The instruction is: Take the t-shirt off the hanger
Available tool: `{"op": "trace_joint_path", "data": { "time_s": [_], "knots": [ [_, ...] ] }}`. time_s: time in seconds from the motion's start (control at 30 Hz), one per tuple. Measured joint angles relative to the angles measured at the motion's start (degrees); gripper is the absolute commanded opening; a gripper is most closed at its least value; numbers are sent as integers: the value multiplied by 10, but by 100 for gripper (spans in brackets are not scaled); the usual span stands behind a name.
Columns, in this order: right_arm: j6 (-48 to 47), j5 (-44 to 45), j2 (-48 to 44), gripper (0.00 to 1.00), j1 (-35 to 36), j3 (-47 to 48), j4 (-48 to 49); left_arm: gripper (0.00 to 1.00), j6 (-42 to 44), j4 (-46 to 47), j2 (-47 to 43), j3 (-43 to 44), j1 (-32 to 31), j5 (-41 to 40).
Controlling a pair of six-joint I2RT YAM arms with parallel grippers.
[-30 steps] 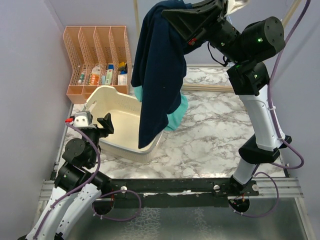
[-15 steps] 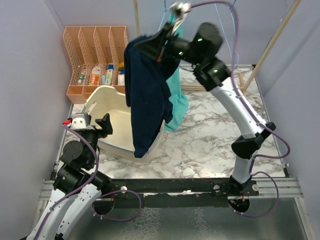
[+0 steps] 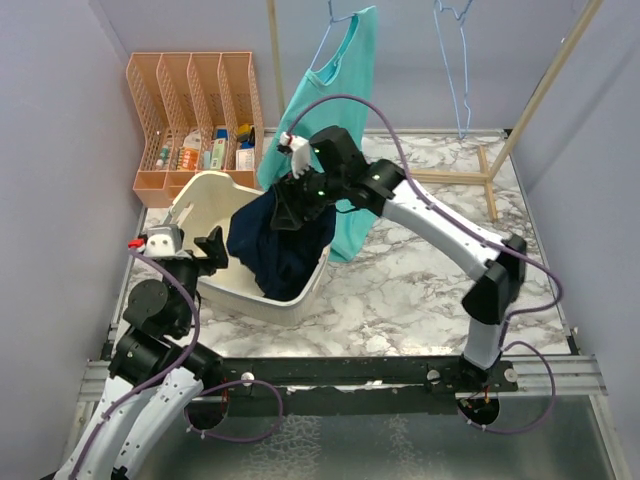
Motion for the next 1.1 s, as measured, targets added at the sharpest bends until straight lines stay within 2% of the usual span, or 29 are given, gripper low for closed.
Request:
{"op": "trace_joint_path", "data": {
  "time_s": [0.07,0.27,0.5,0.67,0.8,1.1],
  "knots": [
    [-7,17,-50,76,0,-41,-5,79,1,5,12,-1,0,14],
    [-25,66,-223,76,-5,-128,-8,78,1,17,97,-1,0,70],
    [-20,169,-398,74,-5,-235,5,72,-11,63,189,19,0,160],
    [-7,219,-465,74,-5,-303,10,73,-10,80,310,106,1,263],
    [7,245,-503,74,-5,-351,9,71,-4,69,422,191,1,325],
    [40,304,-579,74,-5,-421,-2,71,17,-10,592,323,-24,394]
  ]
}}
